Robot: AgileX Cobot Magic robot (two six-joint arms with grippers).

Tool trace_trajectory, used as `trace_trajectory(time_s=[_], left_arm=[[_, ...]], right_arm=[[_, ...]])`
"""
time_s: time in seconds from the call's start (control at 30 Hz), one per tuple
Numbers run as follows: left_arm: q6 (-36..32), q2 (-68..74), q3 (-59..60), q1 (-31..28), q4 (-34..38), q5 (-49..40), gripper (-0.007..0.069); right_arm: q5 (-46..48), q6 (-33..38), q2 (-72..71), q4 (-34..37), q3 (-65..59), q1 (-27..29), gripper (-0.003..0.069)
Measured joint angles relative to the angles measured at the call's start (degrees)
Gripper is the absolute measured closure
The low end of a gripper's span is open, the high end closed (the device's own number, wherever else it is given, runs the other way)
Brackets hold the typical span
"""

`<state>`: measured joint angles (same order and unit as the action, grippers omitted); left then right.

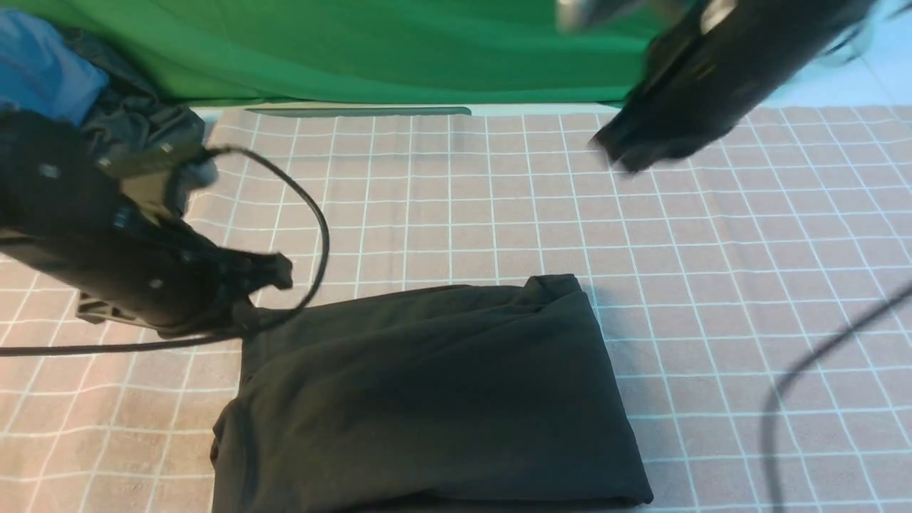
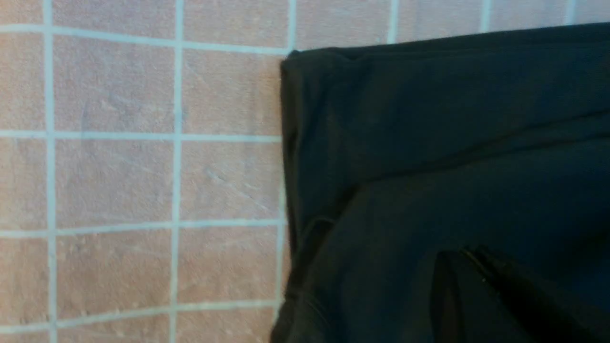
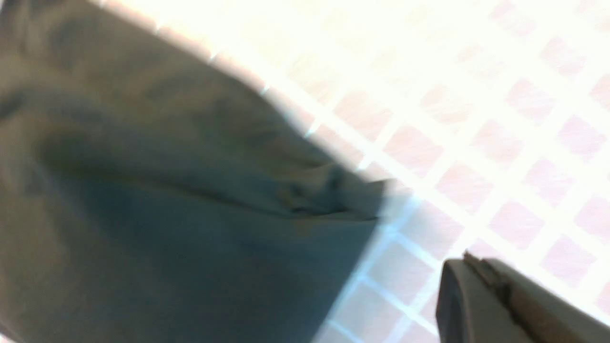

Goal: Fold a long-sleeved shirt over a pink coffee tablecloth.

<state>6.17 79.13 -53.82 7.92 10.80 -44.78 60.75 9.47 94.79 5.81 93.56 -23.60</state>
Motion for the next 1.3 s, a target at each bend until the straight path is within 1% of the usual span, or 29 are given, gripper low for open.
trace_trajectory(time_s=[0.07, 0.13, 0.23, 0.3, 0.43, 0.5, 0.53, 0.57, 0.63, 0.7, 0.77, 0.87, 0.97, 1.0, 1.07, 1.1, 1.13, 1.23, 1.3], left_arm=[[0.8, -5.6, 0.0, 0.0, 2.2, -1.6, 0.061], [1.1, -10.4, 0.0, 0.0, 3.5, -2.5, 0.061], [1.2, -16.4, 0.0, 0.0, 5.7, -3.6, 0.061], [1.2, -21.1, 0.0, 0.0, 7.3, -4.6, 0.061], [1.2, -30.6, 0.0, 0.0, 8.5, -5.9, 0.061], [1.3, -36.3, 0.0, 0.0, 8.4, -6.0, 0.061], [1.2, -36.9, 0.0, 0.0, 8.4, -6.0, 0.061], [1.2, -41.0, 0.0, 0.0, 7.7, -6.0, 0.061], [1.2, -46.3, 0.5, 0.0, 7.3, -5.8, 0.061], [1.9, -50.7, 2.2, 0.0, 6.4, -5.8, 0.061], [3.5, -55.6, 5.3, 0.0, 5.2, -5.8, 0.061], [4.2, -61.4, 10.2, 0.0, 4.0, -5.5, 0.061], [4.7, -65.8, 15.3, 0.0, 3.8, -3.0, 0.061], [5.2, -68.7, 18.7, 0.0, 3.8, -0.6, 0.061], [5.5, -71.0, 21.9, 0.0, 4.5, 2.1, 0.061], [5.6, -72.4, 23.8, 0.0, 5.3, 5.1, 0.061], [5.6, -72.7, 24.1, 0.0, 5.6, 5.5, 0.061], [5.6, -73.9, 26.8, 0.0, 6.8, 12.2, 0.061], [5.6, -74.0, 27.1, 0.0, 6.9, 13.9, 0.061]], right_arm=[[-0.9, 0.0, -6.7, -0.1, -2.0, 2.7, 0.0622], [-2.7, 0.0, -11.5, -0.2, -4.3, 4.1, 0.0622], [-9.1, 0.0, -21.1, -0.7, -10.7, 5.9, 0.0622], [-15.5, 0.0, -28.5, -1.0, -16.4, 6.6, 0.0622], [-34.3, -0.1, -43.8, -1.3, -31.7, 6.9, 0.0622], [-46.7, -0.2, -52.3, -1.3, -40.4, 6.9, 0.0622], [-47.9, -0.2, -53.1, -1.3, -40.4, 6.9, 0.0622], [-57.0, -0.2, -58.8, -1.3, -47.2, 7.0, 0.0622], [-67.5, -0.2, -65.2, -1.3, -54.2, 7.1, 0.0622], [-76.0, -0.1, -70.0, -1.3, -59.6, 7.1, 0.062], [-81.5, -0.1, -74.3, -1.3, -64.2, 7.1, 0.0617], [-84.4, -0.1, -78.9, -1.3, -67.8, 7.1, 0.0599], [-85.3, -0.1, -80.7, -1.3, -68.5, 7.1, 0.057], [-86.2, -0.1, -81.4, -1.3, -68.7, 7.1, 0.0539], [-86.9, -0.1, -81.8, -1.3, -68.8, 7.1, 0.0501], [-87.1, -0.1, -81.9, -1.3, -68.8, 7.1, 0.0477], [-87.1, -0.1, -82.0, -1.3, -68.8, 7.1, 0.047], [-86.5, -0.1, -82.0, -1.3, -68.8, 7.1, 0.0427], [-86.2, -0.1, -82.0, -1.3, -68.8, 7.1, 0.0419]])
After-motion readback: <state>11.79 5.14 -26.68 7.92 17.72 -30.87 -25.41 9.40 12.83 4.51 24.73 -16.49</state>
